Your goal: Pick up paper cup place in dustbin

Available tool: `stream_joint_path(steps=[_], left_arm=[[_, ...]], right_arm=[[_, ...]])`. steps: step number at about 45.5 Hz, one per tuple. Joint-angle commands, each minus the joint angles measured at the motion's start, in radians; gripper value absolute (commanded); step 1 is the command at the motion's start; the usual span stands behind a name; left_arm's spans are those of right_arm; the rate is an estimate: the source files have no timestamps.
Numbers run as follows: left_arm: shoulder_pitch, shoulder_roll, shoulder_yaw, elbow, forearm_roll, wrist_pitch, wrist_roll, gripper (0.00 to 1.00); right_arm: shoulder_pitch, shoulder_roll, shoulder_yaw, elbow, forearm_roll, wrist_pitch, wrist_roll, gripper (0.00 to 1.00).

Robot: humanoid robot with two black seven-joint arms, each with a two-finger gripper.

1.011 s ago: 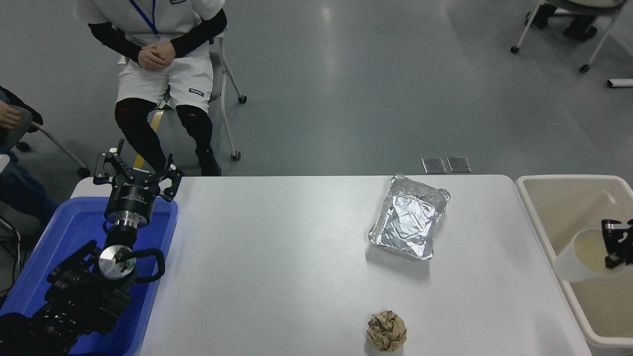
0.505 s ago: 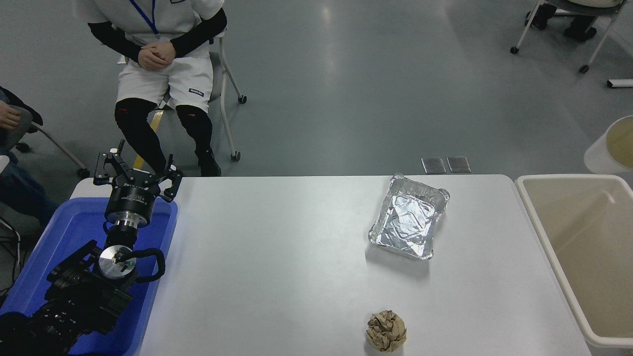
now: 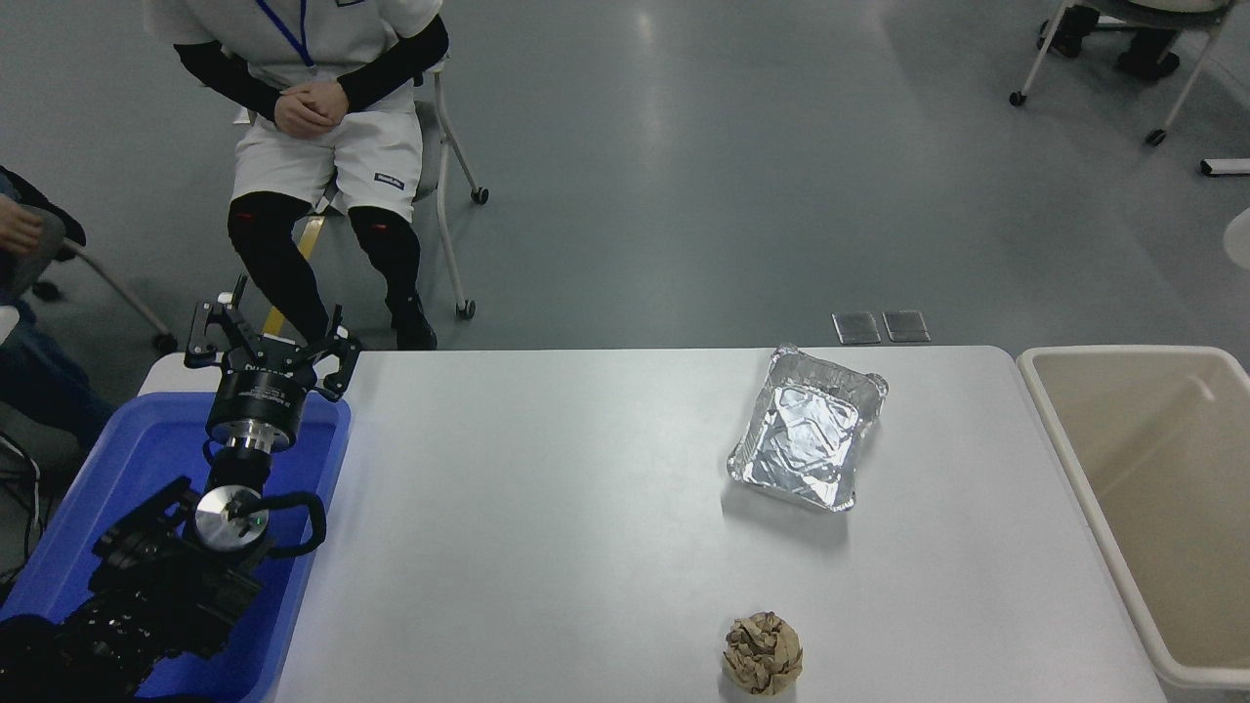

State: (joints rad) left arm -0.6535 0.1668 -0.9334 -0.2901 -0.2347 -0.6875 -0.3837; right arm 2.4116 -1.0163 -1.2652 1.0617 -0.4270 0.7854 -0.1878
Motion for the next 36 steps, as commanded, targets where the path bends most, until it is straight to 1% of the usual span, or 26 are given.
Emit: stream_joint_path(steps=[1, 7, 11, 13, 18, 23, 31, 36], left_arm=[[0.0, 0.0, -0.001, 0.0, 0.0, 0.0, 0.0, 0.99], [0.0, 0.0, -0.001, 0.0, -0.002, 0.0, 0.0, 0.99], [0.0, -0.001, -0.001, 0.0, -0.002, 0.0, -0.001, 0.99], [0.0, 0.0, -0.001, 0.0, -0.002, 0.0, -0.001, 0.99], [0.0, -0.001, -0.001, 0.0, -0.002, 0.0, -0.001, 0.99], [0.0, 0.0, -0.001, 0.0, -0.002, 0.0, -0.001, 0.99], [0.0, 0.0, -0.001, 0.002, -0.003, 0.0, -0.001, 0.99], [0.0, 0.0, -0.001, 0.0, -0.002, 0.0, -0.001, 0.99]], right_arm=[[-0.126, -0.232, 0.179, -0.124, 0.002, 0.0, -0.001, 0.0], [-0.349, -0.292, 0.39, -0.184, 0.005, 0.0, 0.001, 0.0], [-0.482, -0.3, 0.486, -0.189, 0.014, 0.0, 0.005, 0.0], [-0.548, -0.3, 0.515, -0.189, 0.046, 0.0, 0.005, 0.0], [-0.721, -0.28, 0.553, -0.189, 0.184, -0.003, 0.007, 0.0], [-0.864, -0.236, 0.59, -0.192, 0.287, -0.173, 0.008, 0.0], [-1.088, -0.142, 0.693, -0.212, 0.369, -0.418, 0.01, 0.0], [-1.249, -0.062, 0.82, -0.301, 0.424, -0.52, 0.01, 0.0]])
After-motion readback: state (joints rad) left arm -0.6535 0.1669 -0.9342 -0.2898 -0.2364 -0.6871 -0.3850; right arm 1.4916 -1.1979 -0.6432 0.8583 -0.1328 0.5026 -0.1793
